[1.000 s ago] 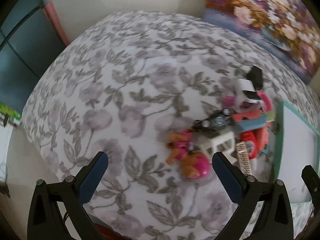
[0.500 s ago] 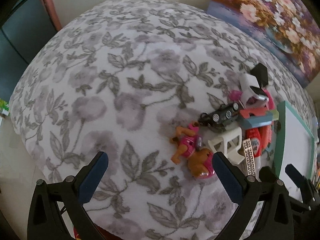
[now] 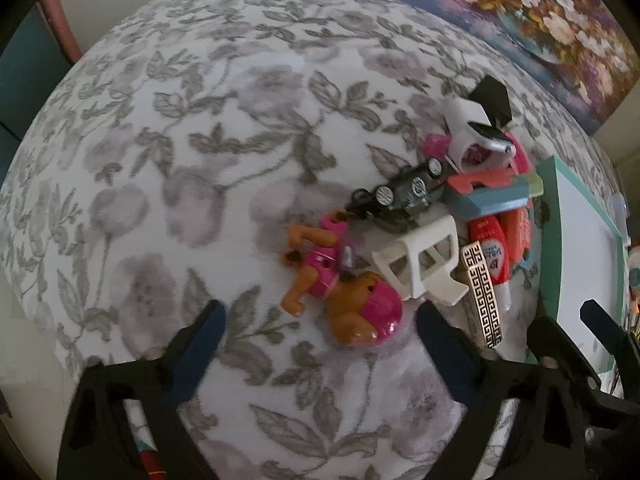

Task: Organize rigid objects
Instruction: 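Move the left gripper to the pink-helmeted toy figure while the right gripper approaches the black-and-gold block, then close the left gripper on the toy figure while the right gripper grasps the black-and-gold block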

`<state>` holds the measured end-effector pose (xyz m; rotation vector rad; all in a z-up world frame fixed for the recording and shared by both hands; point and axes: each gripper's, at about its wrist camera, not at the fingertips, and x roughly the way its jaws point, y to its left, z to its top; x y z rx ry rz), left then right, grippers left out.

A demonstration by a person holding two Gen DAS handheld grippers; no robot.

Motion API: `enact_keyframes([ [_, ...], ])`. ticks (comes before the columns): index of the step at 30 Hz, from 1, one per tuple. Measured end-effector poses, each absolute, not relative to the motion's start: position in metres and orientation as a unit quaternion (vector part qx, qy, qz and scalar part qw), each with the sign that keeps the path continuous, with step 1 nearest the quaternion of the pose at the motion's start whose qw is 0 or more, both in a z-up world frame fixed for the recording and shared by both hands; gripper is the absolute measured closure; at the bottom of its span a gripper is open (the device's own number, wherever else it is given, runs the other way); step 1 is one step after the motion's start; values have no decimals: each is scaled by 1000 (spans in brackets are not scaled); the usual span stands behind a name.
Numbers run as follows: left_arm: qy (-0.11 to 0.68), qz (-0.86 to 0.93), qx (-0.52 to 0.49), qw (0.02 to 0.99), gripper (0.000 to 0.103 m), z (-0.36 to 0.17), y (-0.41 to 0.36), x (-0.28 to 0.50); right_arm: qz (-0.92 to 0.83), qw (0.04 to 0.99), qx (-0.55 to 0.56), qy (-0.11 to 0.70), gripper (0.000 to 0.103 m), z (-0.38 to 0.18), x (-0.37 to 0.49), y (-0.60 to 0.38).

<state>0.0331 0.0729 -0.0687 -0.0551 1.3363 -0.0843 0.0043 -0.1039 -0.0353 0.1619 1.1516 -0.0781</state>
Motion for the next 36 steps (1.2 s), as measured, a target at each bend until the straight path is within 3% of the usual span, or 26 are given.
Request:
enact_keyframes([
  [5,620,-62,-45,781,37,-74,67,36,-38,833,84,545,5,-37,4,-106],
  [8,613,-64,-38,786,37,-72,62,35,-34,832,89,546,6,-38,6,-105],
  [14,603,-46,-64,794,37,-64,75,37,-16,824,99,557,21,-45,8,-101],
  [22,601,-24,-87,794,37,-67,90,41,9,813,84,576,49,-57,10,-86],
  [29,603,-27,-93,792,37,-68,92,42,7,799,78,596,54,-71,12,-83],
  [36,604,-28,-99,791,37,-68,105,39,36,789,91,607,65,-80,14,-71],
])
